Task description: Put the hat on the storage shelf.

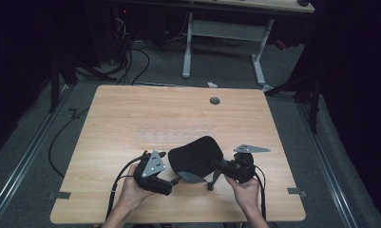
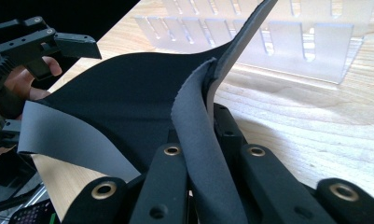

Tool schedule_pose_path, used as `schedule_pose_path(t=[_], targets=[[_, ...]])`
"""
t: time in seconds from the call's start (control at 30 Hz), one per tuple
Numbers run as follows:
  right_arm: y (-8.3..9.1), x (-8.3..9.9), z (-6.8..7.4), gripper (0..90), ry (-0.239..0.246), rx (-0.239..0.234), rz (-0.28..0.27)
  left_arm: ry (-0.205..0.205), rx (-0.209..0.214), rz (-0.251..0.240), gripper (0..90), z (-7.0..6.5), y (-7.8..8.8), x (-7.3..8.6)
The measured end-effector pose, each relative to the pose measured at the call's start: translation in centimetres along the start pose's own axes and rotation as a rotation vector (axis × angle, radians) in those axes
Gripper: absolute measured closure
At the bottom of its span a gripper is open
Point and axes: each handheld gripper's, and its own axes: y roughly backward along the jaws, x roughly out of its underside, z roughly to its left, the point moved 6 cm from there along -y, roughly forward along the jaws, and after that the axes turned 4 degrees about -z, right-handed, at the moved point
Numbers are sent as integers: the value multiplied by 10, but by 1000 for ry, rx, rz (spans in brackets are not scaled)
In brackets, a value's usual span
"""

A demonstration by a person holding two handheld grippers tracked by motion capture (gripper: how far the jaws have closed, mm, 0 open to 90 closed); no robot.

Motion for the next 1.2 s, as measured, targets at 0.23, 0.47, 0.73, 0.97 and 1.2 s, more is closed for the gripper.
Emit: schedule_pose_path(t=[0.23,0.47,0.73,0.97,1.2], targets=[[-1,-2,3,855,-15,1,24,7,-3,20,67,1,0,2],[-1,-7,6,855,-19,-17,28,-14,-8,36,70,0,-2,4],[-6,-13,22,853,-21,-104,7,-63,-28,25,171,-2,-5,9],[-7,-17,24,842,-19,-102,-20,-53,2,7,347,-4,2,5],[-6,-16,29,830,-15,-118,-44,-55,22,13,482,-8,7,0]])
